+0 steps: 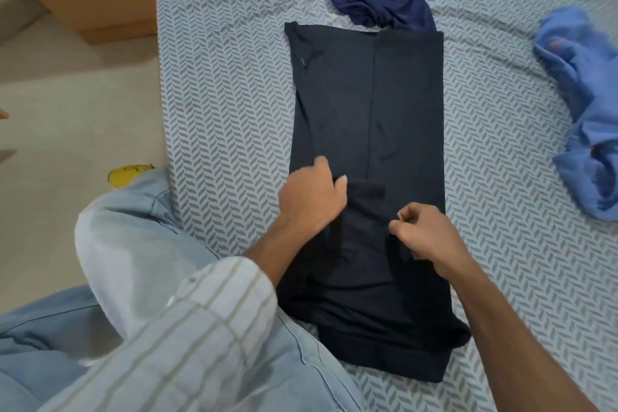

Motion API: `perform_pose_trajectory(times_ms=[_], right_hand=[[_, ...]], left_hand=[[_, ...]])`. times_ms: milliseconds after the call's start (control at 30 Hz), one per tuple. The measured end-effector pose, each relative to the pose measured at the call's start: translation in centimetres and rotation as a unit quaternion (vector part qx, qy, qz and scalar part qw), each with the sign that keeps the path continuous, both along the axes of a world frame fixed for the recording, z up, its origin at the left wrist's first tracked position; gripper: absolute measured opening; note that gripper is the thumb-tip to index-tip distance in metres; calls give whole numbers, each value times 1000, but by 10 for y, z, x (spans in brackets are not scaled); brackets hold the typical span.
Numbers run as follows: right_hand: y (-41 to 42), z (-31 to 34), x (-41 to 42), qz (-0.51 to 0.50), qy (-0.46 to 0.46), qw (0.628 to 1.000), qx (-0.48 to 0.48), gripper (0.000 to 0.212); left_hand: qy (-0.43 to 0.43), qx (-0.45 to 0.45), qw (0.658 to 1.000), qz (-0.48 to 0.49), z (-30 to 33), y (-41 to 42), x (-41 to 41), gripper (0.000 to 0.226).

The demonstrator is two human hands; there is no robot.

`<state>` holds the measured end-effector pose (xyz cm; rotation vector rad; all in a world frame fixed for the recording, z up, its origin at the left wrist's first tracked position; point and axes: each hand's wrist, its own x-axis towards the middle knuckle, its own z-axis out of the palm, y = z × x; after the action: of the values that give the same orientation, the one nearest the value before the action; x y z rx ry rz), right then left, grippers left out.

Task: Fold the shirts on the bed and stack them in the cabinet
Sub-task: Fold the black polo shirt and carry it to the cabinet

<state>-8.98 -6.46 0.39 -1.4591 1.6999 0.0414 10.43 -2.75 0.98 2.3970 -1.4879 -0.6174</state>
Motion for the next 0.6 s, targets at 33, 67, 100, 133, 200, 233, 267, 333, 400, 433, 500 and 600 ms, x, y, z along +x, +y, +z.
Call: perform_pose_trajectory(times_ms=[33, 67, 100, 133, 200, 233, 267, 333, 400, 433, 500, 600], right_hand=[[-4, 3, 1, 32, 28, 999, 19, 13], [-10, 6, 3, 60, 54, 996, 42, 13], [-16, 10, 4, 81, 79, 992, 55, 12], [-23, 15, 7, 97, 105, 989, 43, 12], [-42, 21, 21, 127, 145, 980, -40, 19], [-54, 24, 33, 134, 139, 977, -89, 21], [-67, 27, 51, 136, 114, 976, -128, 21], [-90, 33, 94, 135, 39, 978, -155, 21], [-118, 30, 145, 127, -26, 982, -139, 30], [-133, 25, 172, 125, -38, 983, -127, 37], [-159, 11, 211, 130, -36, 984, -114, 48], [-189, -1, 254, 151, -15, 981, -117, 42]], left_hand=[[8, 31, 999, 32, 0, -11, 2, 45], [17, 54, 997, 53, 0, -21, 5, 46], [23, 69, 996, 60, 0, -29, 8, 41], [29, 78, 995, 59, 0, -35, 11, 32], [42, 96, 993, 57, 0, -41, 17, 20], [47, 103, 992, 56, -2, -42, 20, 18], [52, 106, 991, 57, -5, -44, 22, 18], [73, 100, 990, 71, -9, -43, 25, 23], [107, 83, 987, 89, -17, -42, 30, 25], [123, 71, 985, 95, -21, -41, 34, 24], [149, 44, 983, 99, -24, -36, 39, 25], [175, 23, 979, 98, -25, -30, 44, 26]])
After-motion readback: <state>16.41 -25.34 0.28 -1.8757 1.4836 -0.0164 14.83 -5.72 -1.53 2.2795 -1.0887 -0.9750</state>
